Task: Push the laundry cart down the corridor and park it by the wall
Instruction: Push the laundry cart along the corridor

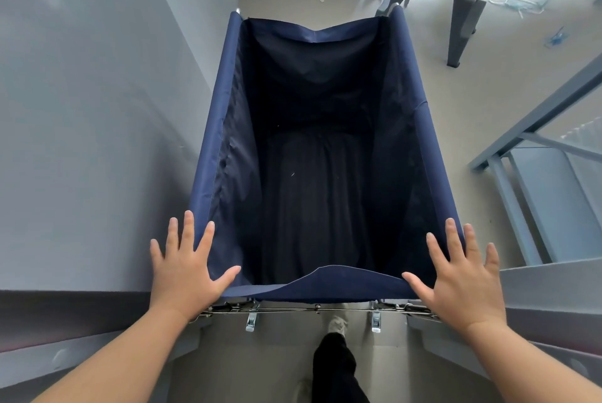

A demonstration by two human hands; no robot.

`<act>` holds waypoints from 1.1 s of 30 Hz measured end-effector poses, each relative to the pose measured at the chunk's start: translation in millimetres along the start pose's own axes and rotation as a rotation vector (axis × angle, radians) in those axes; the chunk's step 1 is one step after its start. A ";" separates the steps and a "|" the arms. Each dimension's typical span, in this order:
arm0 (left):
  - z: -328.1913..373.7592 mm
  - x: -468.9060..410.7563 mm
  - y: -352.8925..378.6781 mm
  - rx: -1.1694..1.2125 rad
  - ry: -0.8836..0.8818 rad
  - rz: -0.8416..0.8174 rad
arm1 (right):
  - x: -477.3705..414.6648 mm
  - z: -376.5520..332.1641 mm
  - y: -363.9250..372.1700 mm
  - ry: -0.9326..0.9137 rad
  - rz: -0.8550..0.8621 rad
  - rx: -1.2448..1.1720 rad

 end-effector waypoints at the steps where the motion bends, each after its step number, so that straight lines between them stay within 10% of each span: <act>1: 0.3 -6.6 0.7 -0.003 -0.001 -0.002 | -7.1 1.4 0.7 0.002 -0.002 0.002; 33: 18.3 -170.2 17.9 -0.005 -0.028 -0.041 | -173.6 28.4 16.9 0.024 -0.009 -0.058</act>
Point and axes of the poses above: each hand's wrist, its own x-axis away from the middle knuckle, its own y-axis out of the palm, z = x × y, the point moved 4 cm from there along -x, towards the middle knuckle, and after that the axes turned 15 degrees about z, right-handed, at the moved point
